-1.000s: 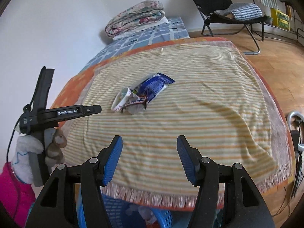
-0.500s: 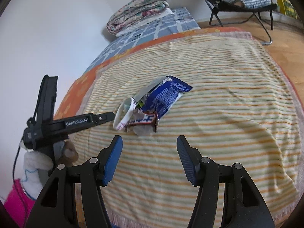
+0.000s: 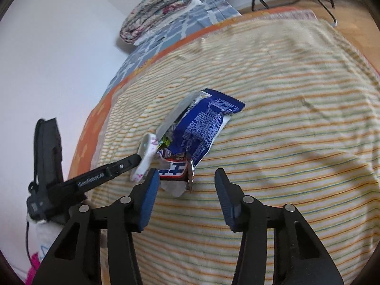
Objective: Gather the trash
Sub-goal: 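Grasp the blue wrapper and chocolate bar wrapper with the right gripper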
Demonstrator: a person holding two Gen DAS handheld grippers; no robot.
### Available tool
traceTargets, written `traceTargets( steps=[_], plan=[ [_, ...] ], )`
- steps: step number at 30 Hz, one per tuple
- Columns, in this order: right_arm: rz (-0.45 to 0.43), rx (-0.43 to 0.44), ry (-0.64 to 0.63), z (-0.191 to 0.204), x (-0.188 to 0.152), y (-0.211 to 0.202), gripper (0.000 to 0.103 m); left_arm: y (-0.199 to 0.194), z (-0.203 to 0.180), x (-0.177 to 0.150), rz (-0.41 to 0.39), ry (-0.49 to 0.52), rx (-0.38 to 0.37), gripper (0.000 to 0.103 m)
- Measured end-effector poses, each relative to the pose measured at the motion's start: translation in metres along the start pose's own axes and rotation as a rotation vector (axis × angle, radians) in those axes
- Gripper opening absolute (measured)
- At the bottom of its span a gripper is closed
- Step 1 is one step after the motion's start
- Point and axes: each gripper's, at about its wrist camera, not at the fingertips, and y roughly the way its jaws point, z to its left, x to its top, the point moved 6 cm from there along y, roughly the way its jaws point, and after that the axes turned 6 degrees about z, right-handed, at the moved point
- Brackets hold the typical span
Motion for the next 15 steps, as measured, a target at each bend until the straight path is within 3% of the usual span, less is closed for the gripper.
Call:
traceTargets(
  steps=[5,7,8,15],
  plan=[
    [0.024,0.05,0.053,-0.003,0.0,0.01,0.028,-0.002,0.001,-0.001,-0.004,0.002,-0.001,0.002],
    [0.031,0.061,0.058,-0.002,0.0,0.012,0.013,-0.004,0.001,-0.001,-0.007,0.004,-0.002,0.002],
    [0.033,0.066,0.059,-0.002,-0.001,0.012,0.01,-0.004,0.001,-0.001,-0.011,0.007,0.001,0.001],
    [-0.009,0.035,0.031,0.001,0.0,0.0,0.004,-0.011,0.004,-0.002,-0.027,0.014,0.01,0.0]
  ],
)
